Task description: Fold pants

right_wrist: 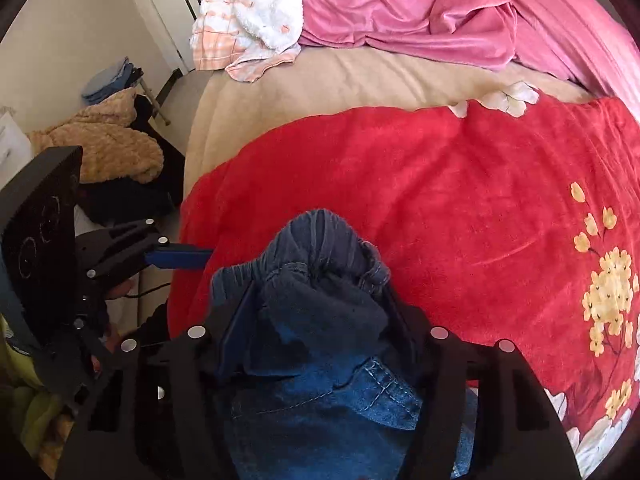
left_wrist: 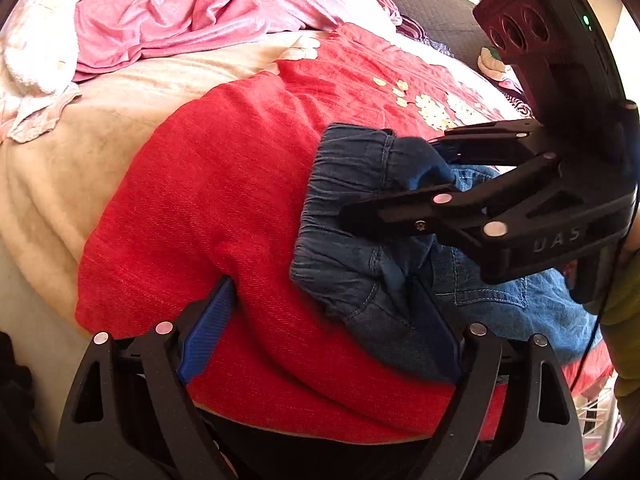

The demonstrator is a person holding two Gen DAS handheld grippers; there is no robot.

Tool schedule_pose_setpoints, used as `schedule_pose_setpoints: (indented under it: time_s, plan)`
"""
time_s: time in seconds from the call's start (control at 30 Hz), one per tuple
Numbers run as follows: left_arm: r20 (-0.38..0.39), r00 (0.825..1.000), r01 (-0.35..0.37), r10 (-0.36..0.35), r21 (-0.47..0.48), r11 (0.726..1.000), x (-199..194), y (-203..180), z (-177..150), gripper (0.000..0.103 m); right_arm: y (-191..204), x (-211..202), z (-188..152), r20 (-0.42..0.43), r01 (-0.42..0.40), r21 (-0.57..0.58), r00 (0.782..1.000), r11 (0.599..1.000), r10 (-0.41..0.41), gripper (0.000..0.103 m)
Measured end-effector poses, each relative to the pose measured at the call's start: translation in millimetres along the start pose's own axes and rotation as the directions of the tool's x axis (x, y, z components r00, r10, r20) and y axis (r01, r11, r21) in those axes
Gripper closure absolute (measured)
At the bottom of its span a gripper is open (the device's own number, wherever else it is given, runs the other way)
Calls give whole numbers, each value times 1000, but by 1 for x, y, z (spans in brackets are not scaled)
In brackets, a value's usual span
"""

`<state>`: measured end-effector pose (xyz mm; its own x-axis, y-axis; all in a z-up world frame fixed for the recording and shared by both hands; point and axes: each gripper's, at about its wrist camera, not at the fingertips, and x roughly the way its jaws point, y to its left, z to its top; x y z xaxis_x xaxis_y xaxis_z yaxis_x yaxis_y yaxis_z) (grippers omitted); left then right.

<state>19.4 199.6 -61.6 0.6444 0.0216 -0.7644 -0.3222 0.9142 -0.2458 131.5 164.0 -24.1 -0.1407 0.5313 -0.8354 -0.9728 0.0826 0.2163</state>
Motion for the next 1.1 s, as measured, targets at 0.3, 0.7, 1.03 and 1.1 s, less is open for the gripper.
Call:
schedule_pose_setpoints:
  time_s: [0.3,0.7,1.03,1.1]
  plan:
    - [9,1000,3,-3,-5,1000,-10,-11,4,20,2,-64,-39,216,-99,28,972,995,90,68]
    - [44,983,181,-181,3,984,-36,-55,12,36,-4,-136,-80,396,-139,12,910,990,123,68]
    - [14,972,229,-233,140,963,-37,-130,10,52,-23,-180,-128,473,-118,36,877,992,87,68]
    - [11,971,233,-237,157,960,-36,-141,8,52,-28,-187,-138,484,-116,46,872,992,80,67]
